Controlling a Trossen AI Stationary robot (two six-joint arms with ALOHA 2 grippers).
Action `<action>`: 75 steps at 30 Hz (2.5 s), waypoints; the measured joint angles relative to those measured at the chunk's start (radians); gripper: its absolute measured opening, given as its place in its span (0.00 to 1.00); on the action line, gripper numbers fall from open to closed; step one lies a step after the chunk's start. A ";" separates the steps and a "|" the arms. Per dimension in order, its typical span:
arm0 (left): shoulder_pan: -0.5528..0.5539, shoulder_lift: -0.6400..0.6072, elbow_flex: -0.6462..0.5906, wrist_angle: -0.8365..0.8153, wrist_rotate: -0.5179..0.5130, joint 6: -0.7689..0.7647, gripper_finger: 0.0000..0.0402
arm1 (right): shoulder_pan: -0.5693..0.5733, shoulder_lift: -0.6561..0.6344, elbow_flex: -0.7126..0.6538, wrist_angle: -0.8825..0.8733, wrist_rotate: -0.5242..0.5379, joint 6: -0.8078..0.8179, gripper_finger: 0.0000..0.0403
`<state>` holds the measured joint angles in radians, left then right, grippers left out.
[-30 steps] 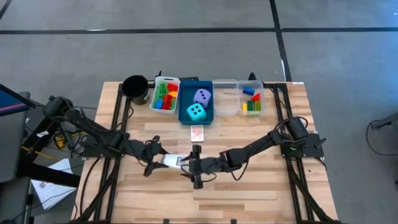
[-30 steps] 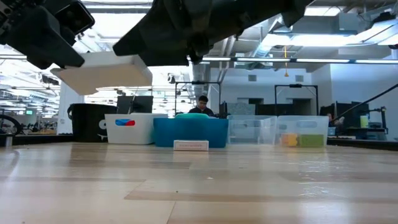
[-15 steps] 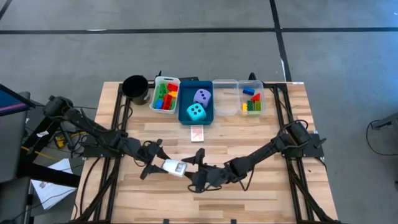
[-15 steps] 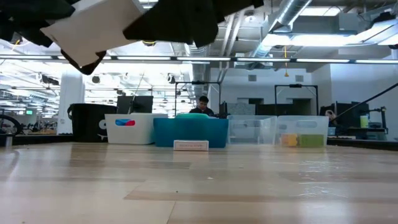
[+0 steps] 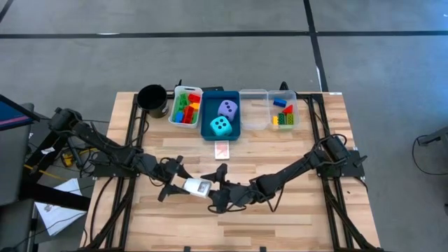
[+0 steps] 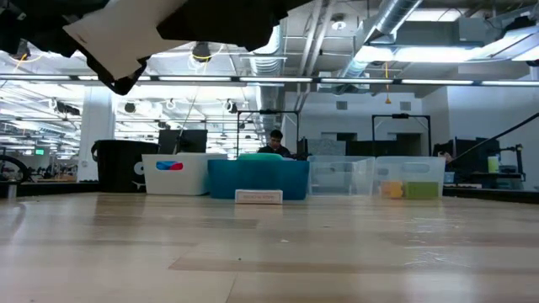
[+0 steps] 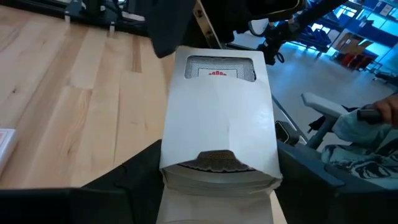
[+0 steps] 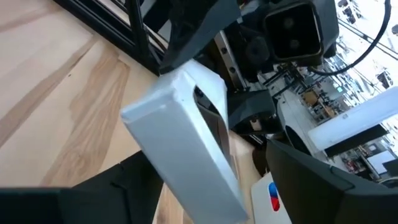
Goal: Pick & Place Toys
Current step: Put the blue deck of cards into the left transparent bin
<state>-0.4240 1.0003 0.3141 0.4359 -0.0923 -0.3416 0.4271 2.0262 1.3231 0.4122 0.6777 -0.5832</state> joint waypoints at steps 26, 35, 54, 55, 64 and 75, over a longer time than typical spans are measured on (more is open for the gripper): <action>0.008 -0.004 0.000 0.097 -0.084 0.031 0.94 | 0.061 0.000 0.003 0.156 0.101 0.044 0.16; 0.064 -0.039 -0.001 0.102 -0.155 0.116 0.81 | 0.090 0.000 0.003 0.176 0.426 0.002 0.16; 0.183 -0.227 -0.001 0.105 -0.310 0.240 0.81 | -0.104 -0.135 -0.035 0.143 0.817 -0.229 0.16; 0.183 -0.227 -0.001 0.100 -0.310 0.240 0.81 | -0.125 -0.150 -0.038 0.131 0.816 -0.229 0.16; 0.183 -0.226 -0.001 0.042 -0.309 0.240 0.80 | -0.310 -0.275 -0.083 -0.286 0.752 -0.059 0.16; 0.182 -0.226 -0.001 0.042 -0.308 0.240 0.80 | -0.544 -0.262 -0.110 -1.065 0.421 0.679 0.16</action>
<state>-0.2417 0.7746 0.3134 0.4778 -0.4004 -0.1017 -0.1169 1.7639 1.2136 -0.6529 1.0991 0.0957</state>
